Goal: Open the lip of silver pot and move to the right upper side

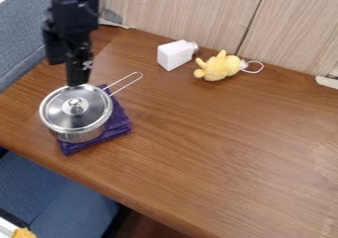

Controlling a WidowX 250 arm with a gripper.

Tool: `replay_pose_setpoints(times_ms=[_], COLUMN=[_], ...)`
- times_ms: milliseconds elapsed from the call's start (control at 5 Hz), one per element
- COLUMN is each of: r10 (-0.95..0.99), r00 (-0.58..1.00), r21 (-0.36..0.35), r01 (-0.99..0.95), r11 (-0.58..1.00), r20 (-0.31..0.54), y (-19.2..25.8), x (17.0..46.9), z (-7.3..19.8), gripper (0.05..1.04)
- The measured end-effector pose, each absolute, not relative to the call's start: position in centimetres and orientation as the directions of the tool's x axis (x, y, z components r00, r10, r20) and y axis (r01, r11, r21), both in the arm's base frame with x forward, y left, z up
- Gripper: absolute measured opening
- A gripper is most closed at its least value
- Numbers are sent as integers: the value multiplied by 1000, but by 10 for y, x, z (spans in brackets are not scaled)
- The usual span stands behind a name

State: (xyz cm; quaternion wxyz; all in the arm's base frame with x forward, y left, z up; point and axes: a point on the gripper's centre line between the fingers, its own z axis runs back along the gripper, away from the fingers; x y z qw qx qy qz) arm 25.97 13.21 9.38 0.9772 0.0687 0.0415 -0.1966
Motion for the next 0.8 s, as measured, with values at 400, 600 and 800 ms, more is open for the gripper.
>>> replay_pose_setpoints(times_ms=[400, 600, 800], r10=[-460, -476, -497], r00=[888, 879, 866], r21=[46, 68, 95], r01=[460, 477, 500], r11=[887, 876, 861], r20=[-12, -32, -49], y=[137, 135, 129], x=[245, 243, 244], z=[71, 64, 55], gripper=[999, 999, 999])
